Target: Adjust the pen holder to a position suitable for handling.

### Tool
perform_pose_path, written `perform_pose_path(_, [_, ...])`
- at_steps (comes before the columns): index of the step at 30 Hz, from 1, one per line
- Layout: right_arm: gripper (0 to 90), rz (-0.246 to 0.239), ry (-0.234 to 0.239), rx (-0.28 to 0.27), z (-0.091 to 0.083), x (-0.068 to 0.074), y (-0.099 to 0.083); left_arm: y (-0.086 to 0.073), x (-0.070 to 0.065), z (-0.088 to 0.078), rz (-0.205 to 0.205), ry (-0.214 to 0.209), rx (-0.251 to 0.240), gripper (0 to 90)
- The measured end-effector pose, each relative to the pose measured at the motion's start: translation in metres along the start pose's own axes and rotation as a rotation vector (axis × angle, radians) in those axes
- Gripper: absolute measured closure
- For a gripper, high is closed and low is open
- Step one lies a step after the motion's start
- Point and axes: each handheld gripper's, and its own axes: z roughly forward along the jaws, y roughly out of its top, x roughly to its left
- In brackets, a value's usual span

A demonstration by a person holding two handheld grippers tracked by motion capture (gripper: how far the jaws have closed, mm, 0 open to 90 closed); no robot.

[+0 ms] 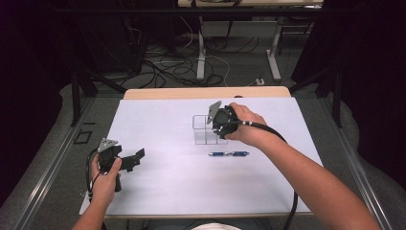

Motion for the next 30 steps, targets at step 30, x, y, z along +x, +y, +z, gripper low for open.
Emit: perform_pose_path(30, [38.0, -0.010, 0.040, 0.006, -0.012, 0.029, -0.023, -0.001, -0.003, 0.002, 0.013, -0.003, 0.006, 0.2])
